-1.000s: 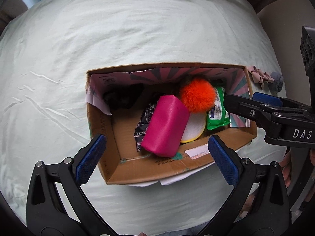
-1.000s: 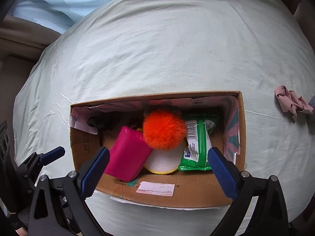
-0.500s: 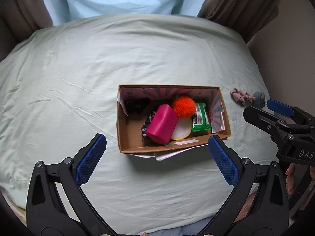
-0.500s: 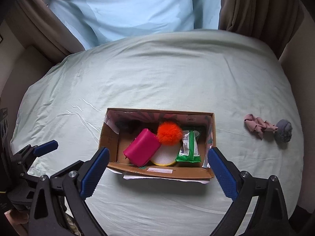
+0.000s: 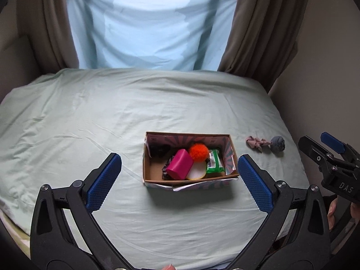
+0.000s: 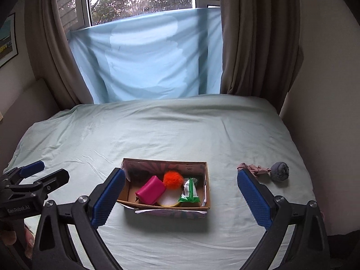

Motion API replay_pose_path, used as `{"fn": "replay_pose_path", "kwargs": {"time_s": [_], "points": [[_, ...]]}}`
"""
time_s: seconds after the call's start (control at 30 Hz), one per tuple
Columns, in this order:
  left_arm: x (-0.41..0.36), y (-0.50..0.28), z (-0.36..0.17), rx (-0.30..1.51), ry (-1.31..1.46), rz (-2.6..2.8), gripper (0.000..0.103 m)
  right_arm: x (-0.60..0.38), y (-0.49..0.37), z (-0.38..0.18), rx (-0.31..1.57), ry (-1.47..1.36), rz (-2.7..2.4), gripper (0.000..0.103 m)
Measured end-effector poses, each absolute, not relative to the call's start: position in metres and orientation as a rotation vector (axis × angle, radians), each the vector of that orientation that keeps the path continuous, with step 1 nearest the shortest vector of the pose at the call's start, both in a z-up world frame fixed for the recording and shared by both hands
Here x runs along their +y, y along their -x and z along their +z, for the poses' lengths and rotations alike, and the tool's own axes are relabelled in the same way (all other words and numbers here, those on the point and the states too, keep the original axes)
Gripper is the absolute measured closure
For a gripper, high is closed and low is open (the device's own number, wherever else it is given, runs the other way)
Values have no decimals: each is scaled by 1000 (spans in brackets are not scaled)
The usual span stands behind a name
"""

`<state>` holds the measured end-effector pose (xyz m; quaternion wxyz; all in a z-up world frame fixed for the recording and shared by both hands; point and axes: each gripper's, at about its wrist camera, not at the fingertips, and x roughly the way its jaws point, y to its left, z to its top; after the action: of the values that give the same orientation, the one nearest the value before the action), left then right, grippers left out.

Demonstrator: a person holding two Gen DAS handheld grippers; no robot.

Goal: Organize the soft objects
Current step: 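Move both tools toward the pink cloth and grey fluffy ball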

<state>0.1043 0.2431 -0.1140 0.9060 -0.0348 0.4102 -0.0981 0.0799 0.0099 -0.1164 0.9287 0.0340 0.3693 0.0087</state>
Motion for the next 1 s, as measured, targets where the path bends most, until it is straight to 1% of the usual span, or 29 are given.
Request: {"fn": "replay_pose_path", "kwargs": {"time_s": [0.17, 0.37, 0.6, 0.77, 1.0], "points": [[232, -88, -99, 779, 37, -228, 0, -11, -51, -110, 711, -115, -33, 4], [197, -91, -99, 789, 50, -291, 0, -60, -36, -107, 699, -163, -126, 4], [122, -97, -106, 796, 51, -333, 0, -140, -35, -105, 698, -183, -190, 4], [61, -107, -117, 832, 86, -328, 0, -203, -48, -111, 725, -186, -182, 4], [-27, -140, -158, 916, 149, -278, 0, -292, -85, -140, 781, -196, -135, 4]]}}
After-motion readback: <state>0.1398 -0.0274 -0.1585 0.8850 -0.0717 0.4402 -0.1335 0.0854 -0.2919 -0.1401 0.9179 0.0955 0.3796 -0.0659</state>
